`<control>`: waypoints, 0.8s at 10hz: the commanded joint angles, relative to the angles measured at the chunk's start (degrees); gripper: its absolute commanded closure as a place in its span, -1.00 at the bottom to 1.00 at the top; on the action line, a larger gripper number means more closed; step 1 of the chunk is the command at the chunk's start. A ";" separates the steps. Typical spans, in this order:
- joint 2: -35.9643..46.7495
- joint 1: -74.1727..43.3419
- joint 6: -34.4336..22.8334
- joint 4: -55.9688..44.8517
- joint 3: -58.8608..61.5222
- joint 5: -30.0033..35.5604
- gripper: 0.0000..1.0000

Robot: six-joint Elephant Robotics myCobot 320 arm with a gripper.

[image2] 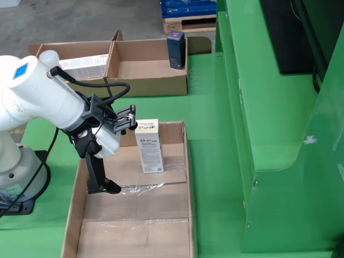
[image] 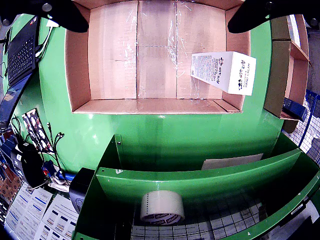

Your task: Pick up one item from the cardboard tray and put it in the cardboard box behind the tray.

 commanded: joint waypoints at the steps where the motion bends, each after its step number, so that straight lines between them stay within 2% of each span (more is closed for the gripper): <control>1: 1.05 0.00 0.00 0.62 1.58 0.09 -1.00; 3: 1.05 0.00 0.00 0.62 1.58 0.09 -1.00; 6: 6.45 3.87 4.08 2.82 -4.54 -2.33 -1.00; 7: 9.90 7.46 7.38 3.10 -7.92 -4.23 -1.00; 8: 9.90 7.46 7.38 3.10 -7.92 -4.23 -1.00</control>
